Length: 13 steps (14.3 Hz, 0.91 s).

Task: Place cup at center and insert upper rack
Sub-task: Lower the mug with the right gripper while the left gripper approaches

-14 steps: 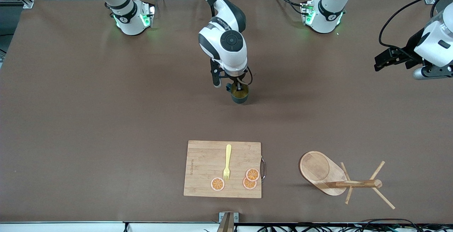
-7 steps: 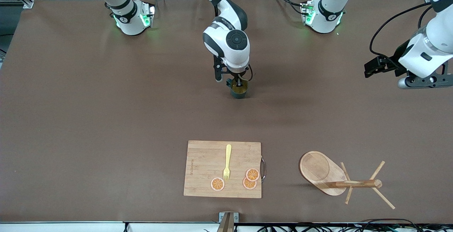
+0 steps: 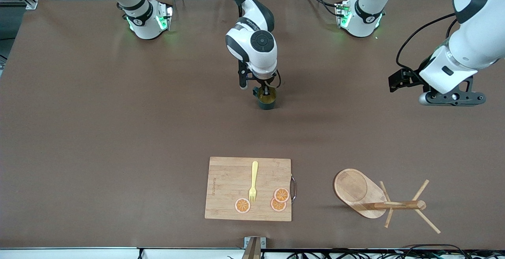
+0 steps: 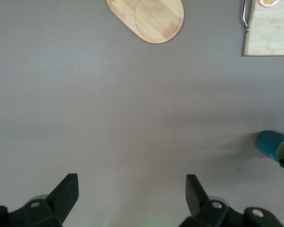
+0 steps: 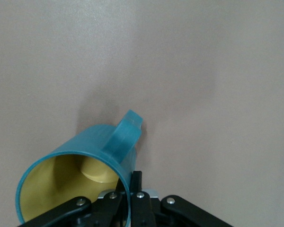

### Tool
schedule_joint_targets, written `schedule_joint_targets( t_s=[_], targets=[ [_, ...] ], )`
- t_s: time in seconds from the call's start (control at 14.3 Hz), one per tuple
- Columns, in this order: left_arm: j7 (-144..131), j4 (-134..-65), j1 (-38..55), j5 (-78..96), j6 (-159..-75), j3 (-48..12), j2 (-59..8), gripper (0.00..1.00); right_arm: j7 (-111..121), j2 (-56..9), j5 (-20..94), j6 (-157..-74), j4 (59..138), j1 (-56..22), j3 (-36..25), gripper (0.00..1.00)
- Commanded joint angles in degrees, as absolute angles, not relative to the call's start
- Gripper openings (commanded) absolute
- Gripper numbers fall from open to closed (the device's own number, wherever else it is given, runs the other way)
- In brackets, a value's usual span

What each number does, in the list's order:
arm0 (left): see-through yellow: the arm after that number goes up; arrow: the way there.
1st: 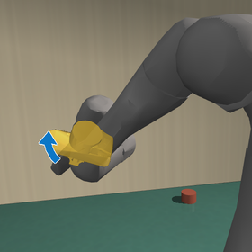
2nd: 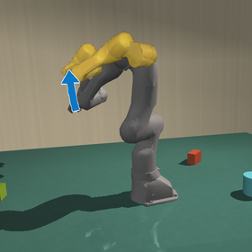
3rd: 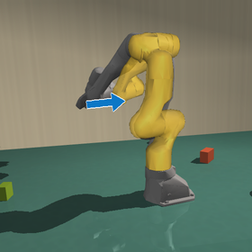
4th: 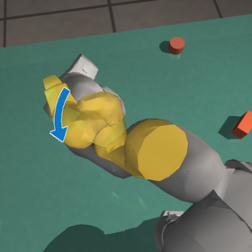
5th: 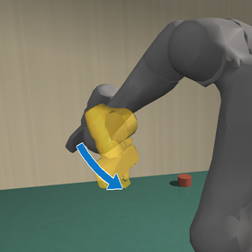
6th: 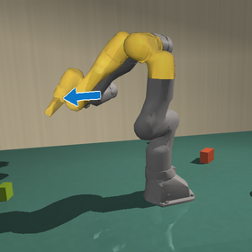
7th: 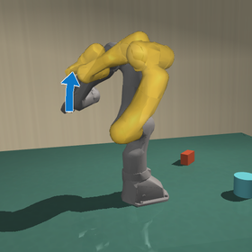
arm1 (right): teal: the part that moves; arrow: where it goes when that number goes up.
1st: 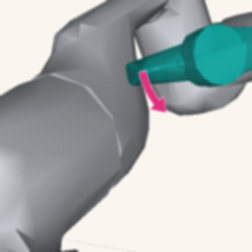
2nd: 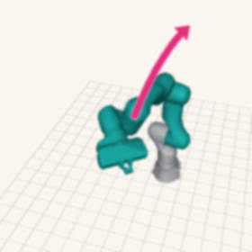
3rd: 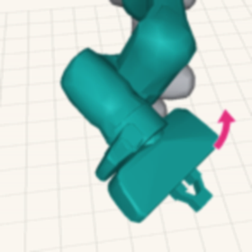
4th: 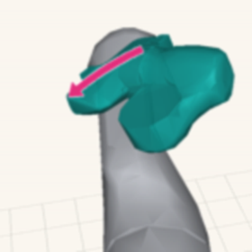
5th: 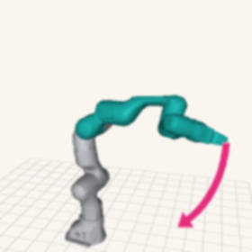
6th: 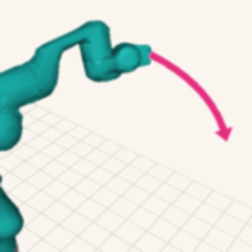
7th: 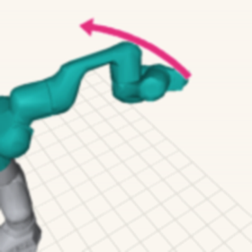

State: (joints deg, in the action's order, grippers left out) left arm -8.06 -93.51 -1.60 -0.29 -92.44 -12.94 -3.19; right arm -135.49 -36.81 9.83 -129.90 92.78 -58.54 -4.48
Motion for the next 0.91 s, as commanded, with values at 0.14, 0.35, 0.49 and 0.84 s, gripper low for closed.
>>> schedule_joint_targets(
  t_s=[0.14,0.35,0.49,0.84],
  targets=[
    [-13.1,-92.6,-1.2,0.3,-92.7,-15.2,-2.6,1.0,-136.9,-35.9,9.3,-130.3,95.2,-59.4,-4.7,0.17],
    [-25.0,-92.1,0.2,-0.4,-94.3,-19.1,-3.4,1.0,-137.2,-35.8,9.3,-130.1,95.0,-60.0,-4.7,0.15],
    [-37.2,-92.0,4.1,-0.5,-96.5,-19.8,-5.6,1.0,-137.2,-35.7,9.3,-130.1,94.9,-60.0,-4.7,0.4],
    [-51.1,-91.9,12.7,-4.6,-101.1,-19.8,-10.1,1.0,-137.4,-35.3,8.4,-129.8,94.0,-60.1,-4.7,1.0]
  ],
)
